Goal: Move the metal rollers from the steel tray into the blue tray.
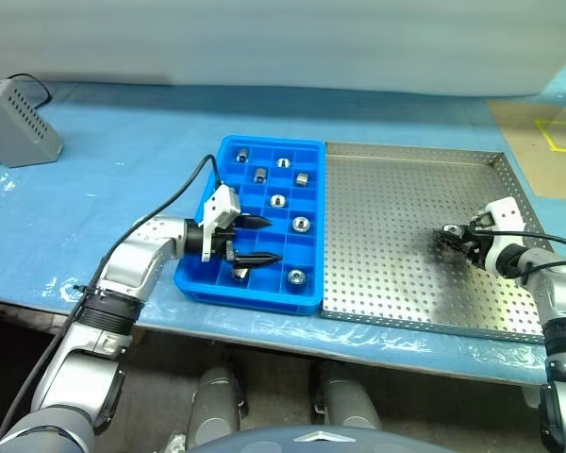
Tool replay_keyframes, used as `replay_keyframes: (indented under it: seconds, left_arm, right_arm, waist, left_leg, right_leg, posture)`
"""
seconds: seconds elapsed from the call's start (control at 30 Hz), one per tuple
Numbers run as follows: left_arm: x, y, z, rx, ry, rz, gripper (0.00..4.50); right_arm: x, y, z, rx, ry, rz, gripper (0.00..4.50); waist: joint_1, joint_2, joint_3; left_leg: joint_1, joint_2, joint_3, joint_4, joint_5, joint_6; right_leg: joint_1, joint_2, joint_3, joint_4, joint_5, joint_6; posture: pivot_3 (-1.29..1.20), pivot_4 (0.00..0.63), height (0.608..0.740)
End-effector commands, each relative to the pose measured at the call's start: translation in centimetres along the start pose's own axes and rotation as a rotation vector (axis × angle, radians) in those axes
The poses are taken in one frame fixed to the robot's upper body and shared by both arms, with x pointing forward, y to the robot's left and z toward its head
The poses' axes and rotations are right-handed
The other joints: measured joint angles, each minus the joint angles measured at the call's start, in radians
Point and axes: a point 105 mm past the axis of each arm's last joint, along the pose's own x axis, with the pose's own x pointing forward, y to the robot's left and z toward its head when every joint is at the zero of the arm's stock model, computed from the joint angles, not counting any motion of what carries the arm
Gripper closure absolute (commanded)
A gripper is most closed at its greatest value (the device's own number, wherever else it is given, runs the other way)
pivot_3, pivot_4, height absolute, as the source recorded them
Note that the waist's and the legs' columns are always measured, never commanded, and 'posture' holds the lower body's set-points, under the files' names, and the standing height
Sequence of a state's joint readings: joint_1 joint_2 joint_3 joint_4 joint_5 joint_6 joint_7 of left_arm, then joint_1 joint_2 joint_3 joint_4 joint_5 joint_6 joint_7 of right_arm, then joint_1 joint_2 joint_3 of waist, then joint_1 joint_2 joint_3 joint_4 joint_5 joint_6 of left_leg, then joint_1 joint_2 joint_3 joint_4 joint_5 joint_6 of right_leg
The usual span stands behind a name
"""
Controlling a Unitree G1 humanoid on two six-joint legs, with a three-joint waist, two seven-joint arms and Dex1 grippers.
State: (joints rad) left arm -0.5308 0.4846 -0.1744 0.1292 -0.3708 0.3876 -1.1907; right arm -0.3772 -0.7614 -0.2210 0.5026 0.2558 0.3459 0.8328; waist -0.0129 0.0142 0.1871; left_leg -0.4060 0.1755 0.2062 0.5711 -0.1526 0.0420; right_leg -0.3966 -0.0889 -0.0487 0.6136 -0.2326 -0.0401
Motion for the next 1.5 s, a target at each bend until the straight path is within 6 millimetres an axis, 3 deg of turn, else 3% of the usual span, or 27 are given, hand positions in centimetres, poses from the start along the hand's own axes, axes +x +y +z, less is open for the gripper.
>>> replay_keyframes:
  seconds: [0.03, 0.13, 0.23, 0.37, 0.53, 0.73, 0.87, 1.07, 1.23, 1.5]
  left_arm:
    - [-0.4, 0.2, 0.8, 0.027, -0.032, 0.023, 0.0]
    - [-0.8, 0.8, 1.4, 0.01, -0.075, 0.067, 0.0]
    - [-1.3, 1.1, 1.7, -0.002, -0.096, 0.099, 0.0]
    - [-2.4, 1.3, 1.5, -0.006, -0.079, 0.122, 0.0]
    - [-3.3, 2.0, 1.0, 0.009, -0.046, 0.17, 0.0]
    - [-4.2, 0.8, 0.8, 0.018, -0.012, 0.174, 0.0]
    - [-4.3, -0.3, 0.8, -0.006, -0.014, 0.164, 0.0]
    - [-4.2, -0.8, 0.9, -0.017, -0.002, 0.174, 0.0]
    - [-3.8, -0.8, 1.4, -0.015, -0.003, 0.171, 0.0]
    - [-2.8, -0.6, 2.6, -0.014, -0.042, 0.162, 0.0]
  right_arm:
    - [0.4, 1.9, 3.2, -0.087, -0.072, 0.065, 2.76]
    - [1.1, 5.5, 6.1, -0.156, -0.133, 0.201, 2.76]
    - [1.4, 12.1, 9.1, -0.243, -0.195, 0.457, 2.76]
    - [1.4, 19.2, 10.8, -0.374, -0.219, 0.738, 2.76]
    - [2.8, 23.4, 11.9, -0.404, -0.243, 0.892, 2.76]
    - [5.4, 24.6, 9.9, -0.418, -0.183, 0.925, 2.76]
    - [6.2, 25.1, 10.0, -0.391, -0.196, 0.934, 2.76]
    - [6.8, 26.1, 8.5, -0.381, -0.174, 0.956, 2.76]
    - [6.7, 26.0, 8.7, -0.37, -0.17, 0.96, 1.15]
    - [6.5, 24.0, 10.8, -0.321, -0.249, 0.837, 1.15]
  waist:
    - [-0.001, 0.0, 0.0]
    - [-0.001, 0.0, 0.0]
    - [-0.005, 0.0, 0.0]
    - [0.001, 0.001, 0.0]
    - [0.017, 0.0, 0.0]
    - [0.035, -0.001, 0.0]
    - [0.038, -0.001, 0.0]
    - [0.048, -0.001, 0.0]
    - [0.054, -0.001, 0.0]
    - [0.053, -0.001, 0.0]
  left_leg:
    - [0.0, 0.0, 0.0, 0.0, 0.0, 0.0]
    - [-0.001, 0.001, 0.0, 0.0, 0.0, 0.0]
    - [-0.001, 0.002, 0.0, -0.001, 0.0, 0.0]
    - [-0.001, 0.003, 0.0, -0.002, 0.001, -0.001]
    - [-0.003, 0.002, 0.0, -0.003, 0.001, -0.002]
    - [-0.004, 0.002, 0.0, -0.003, 0.001, -0.002]
    - [-0.005, 0.002, 0.0, -0.004, 0.002, -0.003]
    - [-0.004, 0.003, 0.0, -0.004, 0.003, -0.005]
    - [-0.003, 0.003, 0.0, -0.005, 0.003, -0.006]
    - [-0.003, 0.003, 0.0, -0.005, 0.004, -0.006]
  right_leg:
    - [0.0, 0.0, 0.0, 0.0, 0.0, 0.0]
    - [-0.001, 0.0, 0.0, 0.0, 0.0, 0.0]
    - [-0.002, 0.001, 0.0, 0.0, 0.0, 0.0]
    - [-0.003, 0.001, -0.001, 0.001, 0.0, 0.0]
    - [-0.004, 0.0, -0.001, 0.0, 0.0, 0.0]
    - [-0.005, 0.0, -0.001, 0.0, 0.0, 0.0]
    - [-0.007, 0.0, -0.001, 0.001, 0.0, 0.0]
    - [-0.007, 0.0, -0.001, 0.003, 0.0, 0.0]
    - [-0.007, 0.0, -0.001, 0.004, 0.0, 0.0]
    - [-0.007, 0.0, 0.0, 0.004, 0.0, 0.0]
  posture:
    - [-0.31, 0.15, 0.74]
    - [-0.3, 0.15, 0.74]
    - [-0.29, 0.15, 0.74]
    - [-0.26, 0.15, 0.74]
    - [-0.18, 0.15, 0.74]
    - [-0.13, 0.15, 0.74]
    - [-0.11, 0.15, 0.74]
    - [-0.08, 0.15, 0.74]
    - [-0.09, 0.15, 0.74]
    - [-0.13, 0.15, 0.74]
